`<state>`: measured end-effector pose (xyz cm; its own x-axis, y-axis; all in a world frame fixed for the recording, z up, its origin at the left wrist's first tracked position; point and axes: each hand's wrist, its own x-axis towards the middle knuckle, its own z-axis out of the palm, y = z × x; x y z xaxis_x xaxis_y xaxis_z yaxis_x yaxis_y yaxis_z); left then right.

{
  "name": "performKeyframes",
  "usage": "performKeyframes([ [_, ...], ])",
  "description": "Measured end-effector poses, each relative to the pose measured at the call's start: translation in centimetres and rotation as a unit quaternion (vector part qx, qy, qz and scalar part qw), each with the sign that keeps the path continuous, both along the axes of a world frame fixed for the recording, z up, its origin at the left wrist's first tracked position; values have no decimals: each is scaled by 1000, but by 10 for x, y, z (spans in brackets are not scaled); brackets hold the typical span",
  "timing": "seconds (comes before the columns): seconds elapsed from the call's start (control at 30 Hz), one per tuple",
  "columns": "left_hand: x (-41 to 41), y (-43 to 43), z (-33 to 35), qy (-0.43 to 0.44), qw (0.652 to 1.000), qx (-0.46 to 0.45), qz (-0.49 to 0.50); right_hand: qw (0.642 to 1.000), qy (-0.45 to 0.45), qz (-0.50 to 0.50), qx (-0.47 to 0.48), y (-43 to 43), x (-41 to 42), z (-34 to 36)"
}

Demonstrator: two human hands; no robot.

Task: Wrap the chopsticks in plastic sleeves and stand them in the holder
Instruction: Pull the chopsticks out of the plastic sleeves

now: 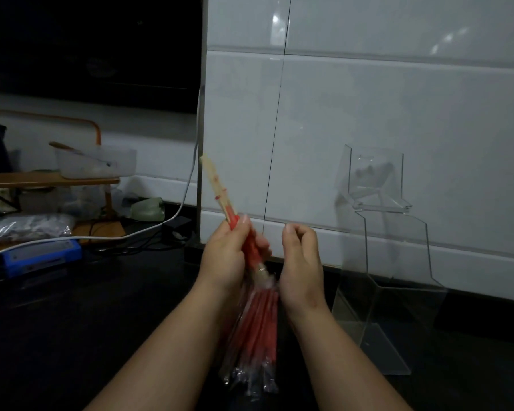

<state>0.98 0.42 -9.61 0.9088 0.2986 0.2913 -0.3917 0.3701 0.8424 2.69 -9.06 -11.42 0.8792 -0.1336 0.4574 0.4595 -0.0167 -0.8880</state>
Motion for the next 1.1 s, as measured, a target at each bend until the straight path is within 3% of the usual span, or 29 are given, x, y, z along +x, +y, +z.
performKeyframes([
  [0.2, 8, 18, -12, -3, 961, 275, 39, 998, -29, -23, 54, -13, -6, 18],
  [0.33, 5, 18, -16, -29, 885, 460, 72, 996, -48, -6, 74, -19, -12, 32],
  [0.57, -1, 20, -12, -33, 787, 601, 136, 994, -62, -94, 15, -27, -16, 41],
  [0.7, -3, 21, -9, -8, 757, 630, 175, 989, -68, -130, 8, -27, -17, 39],
  [1.1, 5, 28, -13, -9, 767, 615, 182, 972, -120, -198, 35, -25, -26, 42],
])
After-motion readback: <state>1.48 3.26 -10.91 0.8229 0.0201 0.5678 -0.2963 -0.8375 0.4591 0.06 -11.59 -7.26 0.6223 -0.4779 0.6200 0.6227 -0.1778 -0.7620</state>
